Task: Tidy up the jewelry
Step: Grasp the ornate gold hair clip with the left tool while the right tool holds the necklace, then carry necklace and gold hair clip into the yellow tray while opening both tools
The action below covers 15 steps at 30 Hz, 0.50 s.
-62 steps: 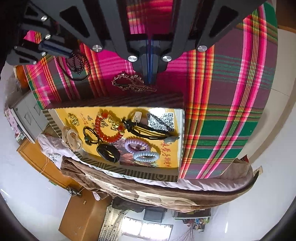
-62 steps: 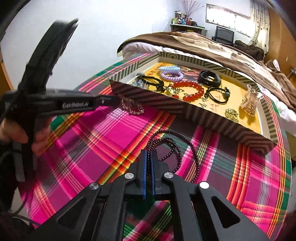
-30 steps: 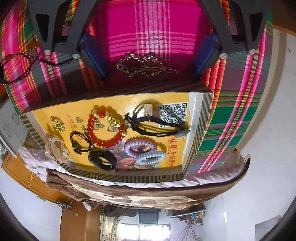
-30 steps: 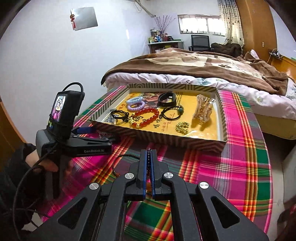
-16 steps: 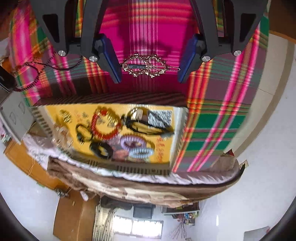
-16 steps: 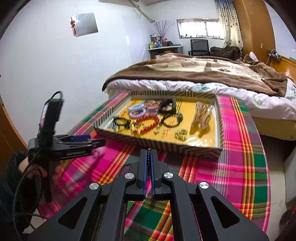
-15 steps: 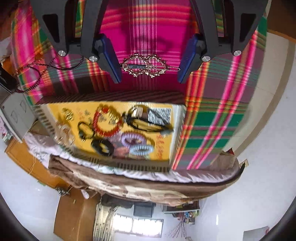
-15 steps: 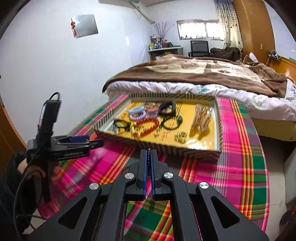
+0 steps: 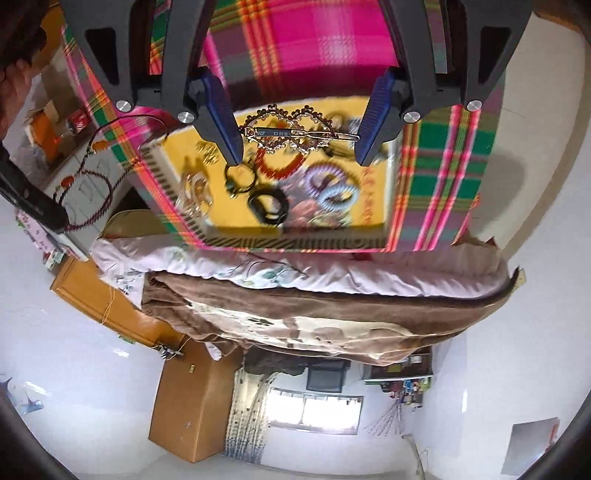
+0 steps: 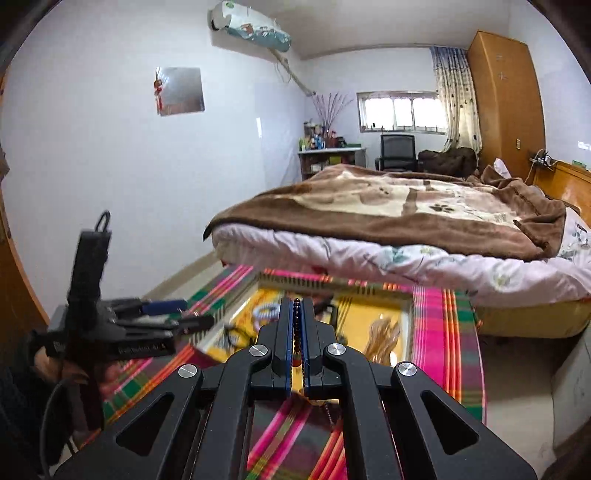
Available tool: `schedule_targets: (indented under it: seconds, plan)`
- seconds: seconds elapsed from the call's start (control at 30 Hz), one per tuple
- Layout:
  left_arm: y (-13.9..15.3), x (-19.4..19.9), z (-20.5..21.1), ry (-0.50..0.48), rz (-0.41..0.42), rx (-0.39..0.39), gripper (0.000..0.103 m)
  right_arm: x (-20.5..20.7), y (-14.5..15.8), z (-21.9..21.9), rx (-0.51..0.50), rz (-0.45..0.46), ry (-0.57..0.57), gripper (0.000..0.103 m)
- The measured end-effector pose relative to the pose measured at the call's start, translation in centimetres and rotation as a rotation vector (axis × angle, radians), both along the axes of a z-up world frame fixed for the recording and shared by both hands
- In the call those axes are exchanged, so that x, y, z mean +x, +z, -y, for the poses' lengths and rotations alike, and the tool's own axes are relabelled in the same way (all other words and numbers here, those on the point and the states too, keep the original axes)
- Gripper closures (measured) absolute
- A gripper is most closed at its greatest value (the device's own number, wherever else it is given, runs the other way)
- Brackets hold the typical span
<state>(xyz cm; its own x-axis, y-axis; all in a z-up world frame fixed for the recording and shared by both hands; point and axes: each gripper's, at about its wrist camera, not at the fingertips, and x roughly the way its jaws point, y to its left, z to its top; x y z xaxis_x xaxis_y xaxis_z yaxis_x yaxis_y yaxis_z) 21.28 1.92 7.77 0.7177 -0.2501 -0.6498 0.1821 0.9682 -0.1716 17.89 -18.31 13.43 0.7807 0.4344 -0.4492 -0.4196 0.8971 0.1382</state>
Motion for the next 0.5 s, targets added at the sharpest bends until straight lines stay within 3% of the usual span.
schedule_targets:
  seconds: [0.27,0.37,0.5]
  plan:
    - [-1.5,5.5,1.4,-0.047,-0.064,-0.036,0.040,4.0,-1.1,-0.3,0.028,-0.054,-0.001,0.100]
    - [-2.7,7.1,2.1,-0.039,-0.059,0.020,0.040,5.7,-3.0,-0.7,0.027,-0.100,-0.002,0.100]
    - [-5.0,8.7,2.9,-0.061,-0.102,0.018,0.040,7.1,-6.0,-1.3,0.008,-0.172,0.008,0.100]
